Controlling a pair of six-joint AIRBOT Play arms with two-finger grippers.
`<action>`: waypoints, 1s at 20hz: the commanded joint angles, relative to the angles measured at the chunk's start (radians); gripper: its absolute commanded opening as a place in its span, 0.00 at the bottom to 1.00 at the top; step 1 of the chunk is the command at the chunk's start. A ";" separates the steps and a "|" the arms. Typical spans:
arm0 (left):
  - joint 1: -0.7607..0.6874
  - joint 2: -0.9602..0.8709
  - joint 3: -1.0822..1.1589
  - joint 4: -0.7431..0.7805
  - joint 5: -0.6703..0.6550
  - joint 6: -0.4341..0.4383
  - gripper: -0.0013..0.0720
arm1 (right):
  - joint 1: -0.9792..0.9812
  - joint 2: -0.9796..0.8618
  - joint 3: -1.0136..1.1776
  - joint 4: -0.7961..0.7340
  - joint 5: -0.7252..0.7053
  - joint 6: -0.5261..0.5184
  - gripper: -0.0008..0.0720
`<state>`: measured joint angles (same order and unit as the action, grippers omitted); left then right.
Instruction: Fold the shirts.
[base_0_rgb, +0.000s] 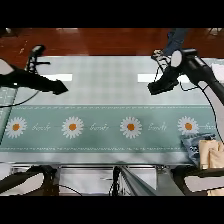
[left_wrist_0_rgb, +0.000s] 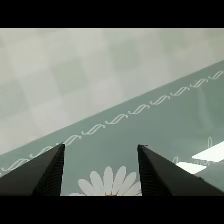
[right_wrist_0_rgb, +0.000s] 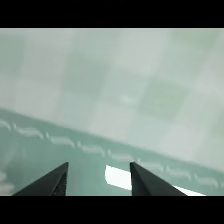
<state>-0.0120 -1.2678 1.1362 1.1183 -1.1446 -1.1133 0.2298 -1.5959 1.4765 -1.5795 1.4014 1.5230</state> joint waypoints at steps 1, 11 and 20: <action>-0.194 -0.068 0.001 0.214 0.030 -0.169 0.76 | 0.056 0.023 0.021 0.002 0.167 0.041 0.65; -0.273 -0.085 0.030 0.237 0.089 -0.235 0.76 | 0.006 0.250 -0.251 -0.046 -0.072 0.078 0.65; -0.273 -0.086 0.030 0.236 0.088 -0.235 0.76 | 0.005 0.250 -0.251 -0.132 -0.101 0.078 0.65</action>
<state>-0.2848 -1.3529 1.1648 1.3540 -1.0569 -1.3476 0.2352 -1.3476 1.2285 -1.6974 1.3071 1.6005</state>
